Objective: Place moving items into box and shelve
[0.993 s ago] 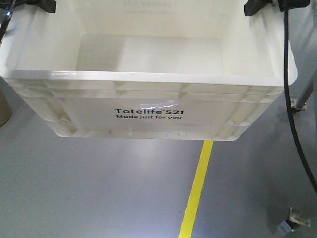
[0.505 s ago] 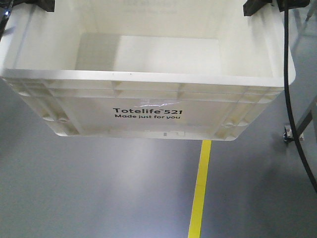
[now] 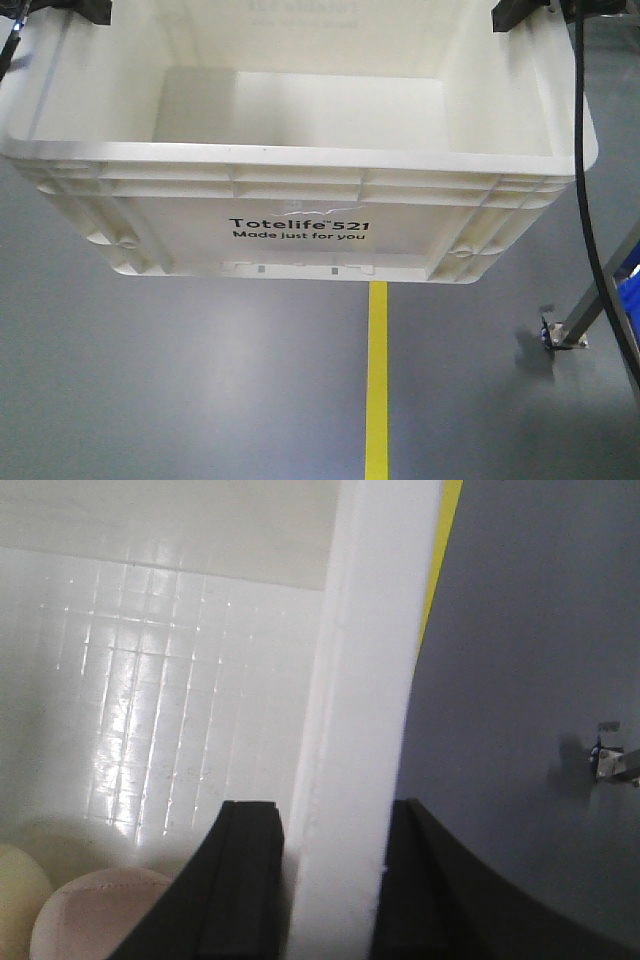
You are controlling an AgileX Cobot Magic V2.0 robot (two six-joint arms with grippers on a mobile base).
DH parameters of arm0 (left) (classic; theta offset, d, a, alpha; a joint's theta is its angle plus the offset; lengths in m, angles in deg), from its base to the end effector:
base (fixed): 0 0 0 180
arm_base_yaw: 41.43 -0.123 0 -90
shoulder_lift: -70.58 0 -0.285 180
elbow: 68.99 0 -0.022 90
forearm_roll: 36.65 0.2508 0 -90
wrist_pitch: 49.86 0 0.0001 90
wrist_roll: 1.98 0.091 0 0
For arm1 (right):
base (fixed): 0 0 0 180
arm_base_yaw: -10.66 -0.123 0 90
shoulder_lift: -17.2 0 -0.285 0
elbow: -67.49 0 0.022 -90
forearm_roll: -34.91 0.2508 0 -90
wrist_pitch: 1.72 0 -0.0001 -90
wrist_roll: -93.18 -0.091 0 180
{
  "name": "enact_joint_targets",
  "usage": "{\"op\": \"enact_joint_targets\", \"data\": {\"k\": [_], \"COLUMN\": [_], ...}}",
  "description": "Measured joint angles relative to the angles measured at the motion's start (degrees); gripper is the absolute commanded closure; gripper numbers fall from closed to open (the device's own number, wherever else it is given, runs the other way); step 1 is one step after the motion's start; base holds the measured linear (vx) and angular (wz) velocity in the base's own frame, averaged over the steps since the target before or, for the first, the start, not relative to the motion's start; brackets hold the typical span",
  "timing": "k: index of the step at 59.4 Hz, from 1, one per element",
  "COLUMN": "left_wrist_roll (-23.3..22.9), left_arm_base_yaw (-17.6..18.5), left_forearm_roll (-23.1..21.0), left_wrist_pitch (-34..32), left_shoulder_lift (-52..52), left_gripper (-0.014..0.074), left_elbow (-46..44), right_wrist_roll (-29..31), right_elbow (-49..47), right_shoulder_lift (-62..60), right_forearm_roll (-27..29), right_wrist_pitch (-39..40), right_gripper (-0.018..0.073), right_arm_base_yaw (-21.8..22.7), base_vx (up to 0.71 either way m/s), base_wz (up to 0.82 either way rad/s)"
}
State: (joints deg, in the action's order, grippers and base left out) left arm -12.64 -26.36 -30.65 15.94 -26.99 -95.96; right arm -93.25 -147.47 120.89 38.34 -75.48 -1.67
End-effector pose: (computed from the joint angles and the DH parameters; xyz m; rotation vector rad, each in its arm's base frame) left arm 0.3203 -0.0772 0.4440 0.0970 2.3733 -0.0809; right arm 0.3393 0.0795 0.4393 -0.1320 2.4937 0.2160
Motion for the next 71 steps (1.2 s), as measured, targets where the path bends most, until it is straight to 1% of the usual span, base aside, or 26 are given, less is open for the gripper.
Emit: {"op": "enact_joint_targets", "data": {"k": [56, 71], "left_wrist_roll": [0.0, 0.0], "left_arm_base_yaw": [0.0, 0.0], "left_forearm_roll": [0.2, 0.6], "left_wrist_pitch": [0.0, 0.0], "left_shoulder_lift": [0.0, 0.0], "left_gripper": [0.0597, 0.0597], "left_elbow": [0.0, 0.0], "right_wrist_roll": [0.0, 0.0], "right_elbow": [0.0, 0.0], "right_shoulder_lift": [0.1, 0.2], "right_forearm_roll": [0.3, 0.9], "right_wrist_pitch": [0.0, 0.0], "right_gripper": [0.0564, 0.0564], "right_arm_base_yaw": [0.0, 0.0], "base_vx": [0.77, 0.74], "base_wz": [-0.22, -0.32]}}
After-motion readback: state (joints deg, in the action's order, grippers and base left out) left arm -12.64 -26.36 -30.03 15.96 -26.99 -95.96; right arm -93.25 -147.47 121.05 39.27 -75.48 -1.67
